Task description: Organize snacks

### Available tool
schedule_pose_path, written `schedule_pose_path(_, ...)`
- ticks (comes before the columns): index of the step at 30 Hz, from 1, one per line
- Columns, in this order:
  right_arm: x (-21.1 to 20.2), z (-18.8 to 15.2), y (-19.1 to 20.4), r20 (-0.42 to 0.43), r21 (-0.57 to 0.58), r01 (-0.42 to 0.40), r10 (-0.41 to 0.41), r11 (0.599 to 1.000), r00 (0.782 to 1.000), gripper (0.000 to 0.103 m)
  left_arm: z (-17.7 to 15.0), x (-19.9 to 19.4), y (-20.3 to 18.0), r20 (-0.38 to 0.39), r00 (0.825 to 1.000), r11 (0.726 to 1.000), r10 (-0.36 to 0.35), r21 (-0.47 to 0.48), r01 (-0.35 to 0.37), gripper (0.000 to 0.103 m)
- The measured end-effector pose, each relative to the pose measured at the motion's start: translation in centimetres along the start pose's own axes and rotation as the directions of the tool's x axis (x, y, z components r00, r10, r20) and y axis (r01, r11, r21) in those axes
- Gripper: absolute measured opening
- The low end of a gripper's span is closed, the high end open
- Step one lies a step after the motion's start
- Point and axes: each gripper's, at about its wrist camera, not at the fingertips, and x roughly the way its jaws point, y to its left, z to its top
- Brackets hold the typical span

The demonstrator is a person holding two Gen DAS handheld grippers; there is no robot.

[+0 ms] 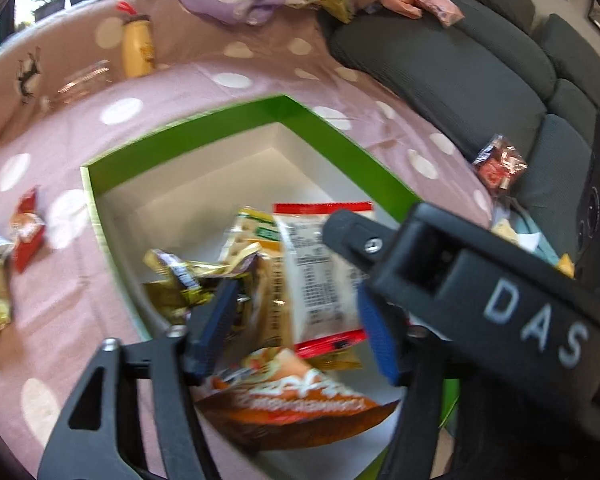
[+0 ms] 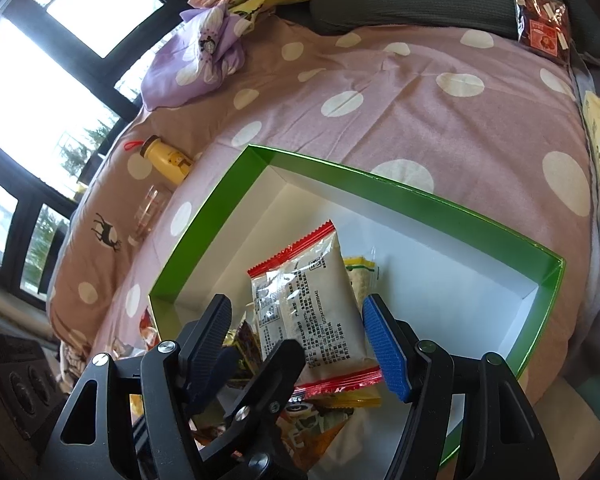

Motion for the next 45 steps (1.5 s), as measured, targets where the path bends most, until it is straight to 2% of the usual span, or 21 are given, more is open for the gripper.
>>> schedule_pose_path(4, -0.4, -0.2, 0.3, 0.012, -0.001, 0.001, -0.001, 1.000, 1.000, 0.073, -0.3, -1.9, 0.4, 0.038, 0.999, 1.000, 0.017, 0.008, -0.017, 0.069)
schedule_pose_path(6, -0.9, -0.2, 0.7, 0.030, -0.012, -0.016, 0.016, 1.000, 0.999, 0.076, -0.4, -3.0, 0.8, 0.061, 0.997, 0.999, 0.047, 0.000, -0.047, 0.081)
schedule_pose_path(8, -1.3, -0.4, 1.1, 0.046, -0.023, -0.020, 0.021, 1.000, 0.999, 0.078, -0.6, -4.3, 1.5, 0.077, 0.995, 0.998, 0.063, -0.020, -0.061, 0.086)
schedule_pose_path(11, -1.7, -0.6, 2.1, 0.067, -0.057, 0.015, -0.011, 0.998, 0.998, 0.078, -1.0, -6.6, 2.8, 0.120, 0.991, 0.997, 0.055, -0.057, -0.048, 0.087)
schedule_pose_path(15, -2.1, -1.1, 3.6, 0.080, -0.104, 0.019, -0.011, 0.994, 0.997, 0.079, -1.9, -9.7, 4.5, 0.186, 0.978, 0.991, 0.096, -0.107, -0.077, 0.097)
schedule_pose_path(20, -2.4, -2.5, 6.4, 0.091, -0.204, 0.018, 0.000, 0.979, 0.996, 0.082, -3.6, -12.6, 7.7, 0.220, 0.955, 0.969, 0.201, -0.190, -0.160, 0.099)
schedule_pose_path(24, -2.4, -3.7, 8.7, 0.092, -0.285, 0.015, 0.012, 0.958, 0.996, 0.083, -5.8, -14.3, 10.6, 0.226, 0.938, 0.940, 0.264, -0.278, -0.197, 0.101)
schedule_pose_path(29, -2.1, -5.6, 11.2, 0.097, -0.382, 0.020, 0.019, 0.924, 0.995, 0.083, -9.0, -16.8, 14.8, 0.227, 0.915, 0.886, 0.334, -0.408, -0.222, 0.102)
schedule_pose_path(33, -1.5, -7.1, 12.9, 0.073, -0.439, 0.004, 0.031, 0.898, 0.997, 0.083, -11.0, -17.5, 17.7, 0.210, 0.900, 0.836, 0.382, -0.493, -0.240, 0.102)
schedule_pose_path(36, -1.2, -8.5, 14.3, 0.049, -0.488, -0.017, 0.047, 0.873, 0.998, 0.083, -11.9, -17.5, 20.0, 0.170, 0.887, 0.785, 0.430, -0.556, -0.274, 0.102)
schedule_pose_path(39, -0.9, -9.9, 15.6, 0.025, -0.534, -0.038, 0.060, 0.845, 0.998, 0.083, -12.6, -17.9, 21.4, 0.146, 0.870, 0.749, 0.470, -0.587, -0.306, 0.102)
schedule_pose_path(45, 0.0, -12.5, 17.9, 0.002, -0.598, -0.047, 0.060, 0.800, 0.998, 0.083, -13.5, -17.9, 23.2, 0.099, 0.853, 0.709, 0.513, -0.610, -0.355, 0.102)
